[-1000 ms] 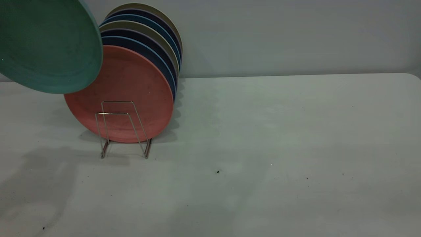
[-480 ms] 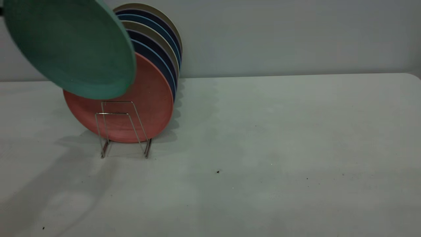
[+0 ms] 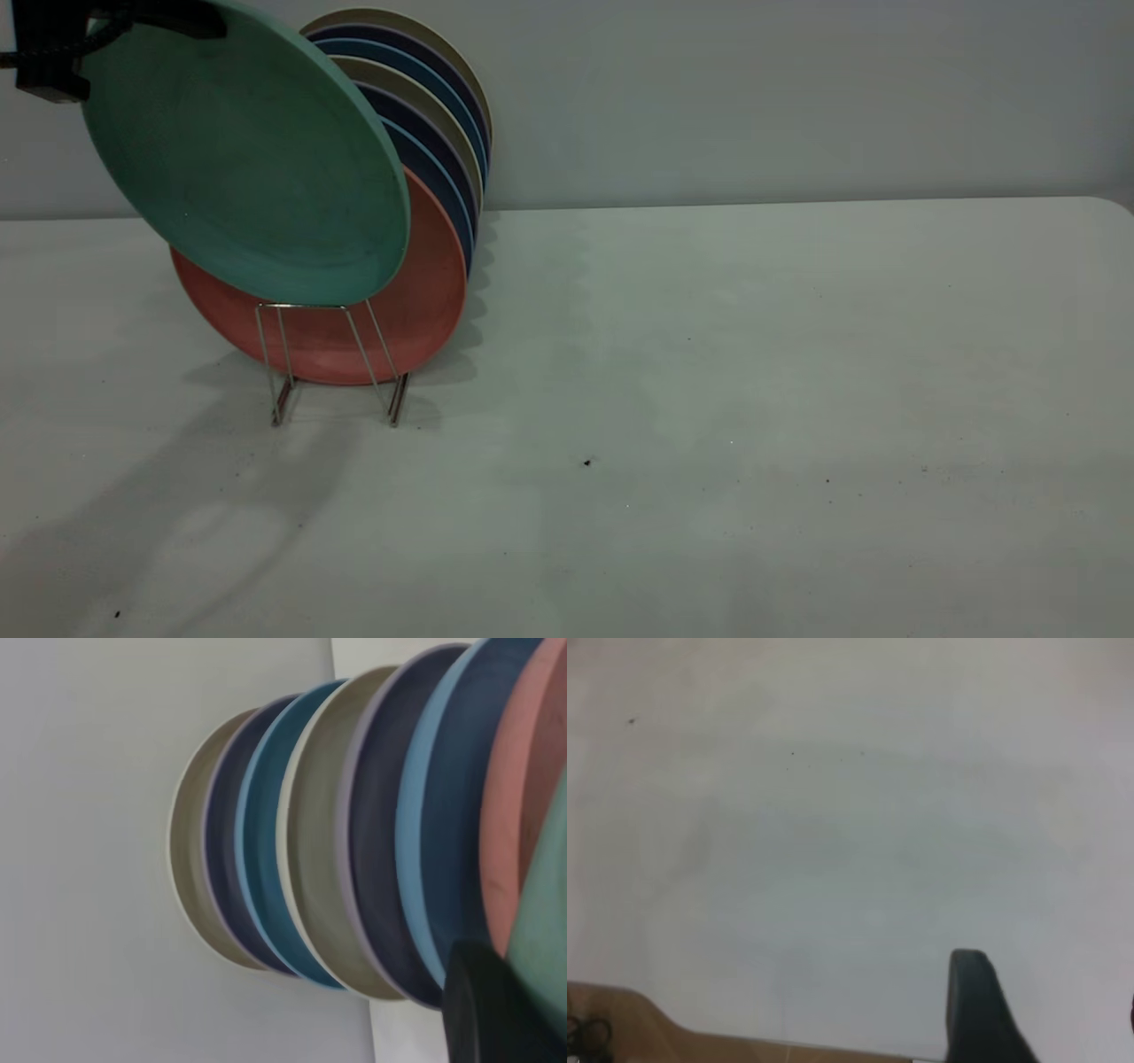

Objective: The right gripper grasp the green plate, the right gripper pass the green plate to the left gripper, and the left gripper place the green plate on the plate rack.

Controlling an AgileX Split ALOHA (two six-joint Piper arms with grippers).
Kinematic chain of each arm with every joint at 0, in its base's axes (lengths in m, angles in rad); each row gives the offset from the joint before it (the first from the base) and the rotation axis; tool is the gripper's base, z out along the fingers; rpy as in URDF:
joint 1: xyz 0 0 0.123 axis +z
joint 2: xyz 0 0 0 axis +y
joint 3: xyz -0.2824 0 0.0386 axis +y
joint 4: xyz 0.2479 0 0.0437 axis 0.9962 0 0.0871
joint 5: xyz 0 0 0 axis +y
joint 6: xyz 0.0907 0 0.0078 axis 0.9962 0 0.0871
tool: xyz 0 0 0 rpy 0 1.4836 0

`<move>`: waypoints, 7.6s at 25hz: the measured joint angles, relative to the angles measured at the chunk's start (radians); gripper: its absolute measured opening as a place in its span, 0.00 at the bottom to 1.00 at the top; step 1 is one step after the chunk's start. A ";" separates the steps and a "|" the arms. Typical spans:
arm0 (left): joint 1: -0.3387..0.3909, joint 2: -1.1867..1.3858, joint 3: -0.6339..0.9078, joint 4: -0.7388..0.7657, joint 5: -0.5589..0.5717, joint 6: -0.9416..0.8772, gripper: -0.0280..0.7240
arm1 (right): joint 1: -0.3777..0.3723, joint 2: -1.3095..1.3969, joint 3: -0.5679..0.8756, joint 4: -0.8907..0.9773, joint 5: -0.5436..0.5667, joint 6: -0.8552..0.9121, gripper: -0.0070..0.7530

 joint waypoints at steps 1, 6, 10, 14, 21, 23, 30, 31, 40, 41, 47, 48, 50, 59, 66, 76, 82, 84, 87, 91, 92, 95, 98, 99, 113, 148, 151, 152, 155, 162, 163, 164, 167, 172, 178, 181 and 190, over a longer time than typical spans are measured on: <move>0.000 0.000 0.000 0.000 -0.002 -0.004 0.10 | 0.000 0.000 0.000 0.000 0.000 0.000 0.57; 0.000 0.001 0.000 -0.003 -0.022 -0.076 0.10 | 0.000 0.000 0.000 0.000 0.000 0.001 0.57; 0.000 0.001 0.000 -0.003 -0.052 -0.096 0.10 | 0.000 0.000 0.000 0.000 -0.001 0.002 0.57; 0.000 0.001 0.000 -0.005 -0.058 -0.100 0.10 | 0.000 0.000 0.000 0.000 -0.001 0.002 0.57; 0.000 0.001 0.000 -0.005 -0.058 -0.100 0.10 | 0.000 0.000 0.000 0.000 -0.001 0.002 0.57; 0.000 0.001 0.000 -0.005 -0.058 -0.100 0.10 | 0.000 0.000 0.000 0.000 -0.001 0.002 0.57; 0.006 0.001 0.000 -0.004 -0.042 -0.100 0.10 | 0.000 0.000 0.000 0.000 -0.001 0.002 0.57; 0.009 0.001 0.000 -0.004 -0.033 -0.100 0.10 | 0.000 0.000 0.000 0.000 -0.001 0.002 0.57; 0.014 0.066 0.000 -0.003 -0.021 -0.102 0.11 | 0.000 0.000 0.000 0.000 -0.001 0.002 0.57; 0.014 0.073 0.000 -0.003 -0.021 -0.102 0.11 | 0.000 0.000 0.000 0.000 -0.001 0.002 0.57; 0.014 0.104 0.000 -0.007 -0.029 -0.105 0.14 | 0.000 0.000 0.000 0.000 -0.001 0.002 0.57; 0.014 0.112 0.000 -0.011 -0.029 -0.107 0.15 | 0.000 0.000 0.000 0.000 -0.001 0.002 0.57; 0.014 0.125 0.000 -0.032 -0.029 -0.107 0.20 | 0.000 0.000 0.000 0.000 -0.001 0.002 0.57; 0.014 0.137 0.000 -0.099 -0.036 -0.109 0.54 | 0.000 0.000 0.000 -0.001 -0.001 0.002 0.57; 0.014 0.137 0.000 -0.178 -0.039 -0.109 0.59 | 0.000 0.000 0.000 -0.001 -0.001 0.002 0.57; 0.014 0.137 0.001 -0.184 -0.035 -0.150 0.59 | 0.000 0.000 0.000 -0.001 -0.001 0.002 0.57; 0.014 0.137 0.050 -0.188 -0.042 -0.158 0.59 | 0.000 0.000 0.000 -0.001 -0.001 0.002 0.57; 0.014 0.137 0.061 -0.212 -0.053 -0.159 0.60 | 0.000 0.000 0.000 -0.001 -0.001 0.002 0.57; 0.014 0.137 0.062 -0.265 -0.064 -0.160 0.62 | 0.000 0.000 0.000 -0.001 -0.001 0.002 0.57; 0.014 0.134 0.062 -0.310 -0.065 -0.160 0.65 | 0.000 0.000 0.000 -0.001 -0.001 0.002 0.57; 0.014 0.130 0.063 -0.314 -0.061 -0.161 0.65 | 0.000 0.000 0.000 -0.001 -0.001 0.002 0.57; 0.014 0.098 0.081 -0.315 -0.055 -0.164 0.65 | 0.000 0.000 0.000 -0.001 -0.001 0.002 0.57; 0.014 0.064 0.103 -0.317 -0.050 -0.196 0.65 | 0.000 0.000 0.000 -0.001 -0.001 0.002 0.57; 0.014 0.056 0.111 -0.318 -0.049 -0.215 0.65 | 0.000 0.000 0.000 -0.001 -0.001 0.002 0.57; 0.014 -0.381 0.279 -0.314 0.006 -0.651 0.65 | 0.001 0.000 0.000 -0.002 -0.001 0.002 0.57; 0.014 -1.427 0.590 0.640 0.942 -2.146 0.62 | 0.249 -0.144 0.000 -0.037 -0.005 0.056 0.57; 0.014 -1.465 0.590 0.629 0.943 -2.142 0.62 | 0.249 -0.144 0.000 -0.041 -0.005 0.059 0.57; 0.014 -1.477 0.590 0.629 0.943 -2.142 0.62 | 0.249 -0.144 0.000 -0.042 -0.005 0.059 0.57; 0.014 -1.497 0.590 0.629 0.944 -2.142 0.62 | 0.249 -0.144 0.000 -0.042 -0.005 0.059 0.57; 0.014 -1.501 0.590 0.629 0.944 -2.142 0.62 | 0.249 -0.144 0.000 -0.043 -0.005 0.058 0.57; 0.014 -1.502 0.590 0.629 0.944 -2.142 0.62 | 0.248 -0.144 0.000 -0.043 -0.004 0.059 0.57; 0.019 -1.504 0.590 0.629 0.944 -2.142 0.62 | 0.245 -0.144 0.000 -0.043 -0.004 0.059 0.57; 0.082 -1.509 0.590 0.630 0.944 -2.142 0.62 | 0.197 -0.145 0.000 -0.042 -0.004 0.059 0.57; 0.151 -1.610 0.590 0.632 0.945 -2.142 0.62 | 0.155 -0.145 0.000 -0.041 -0.004 0.059 0.57; 0.150 -1.645 0.590 0.632 0.952 -2.142 0.62 | 0.155 -0.145 0.000 -0.040 -0.004 0.061 0.57; 0.150 -1.645 0.590 0.632 0.952 -2.142 0.62 | 0.155 -0.145 0.000 -0.040 -0.004 0.061 0.57; 0.150 -1.645 0.590 0.632 0.952 -2.142 0.62 | 0.155 -0.145 0.000 -0.040 -0.004 0.061 0.57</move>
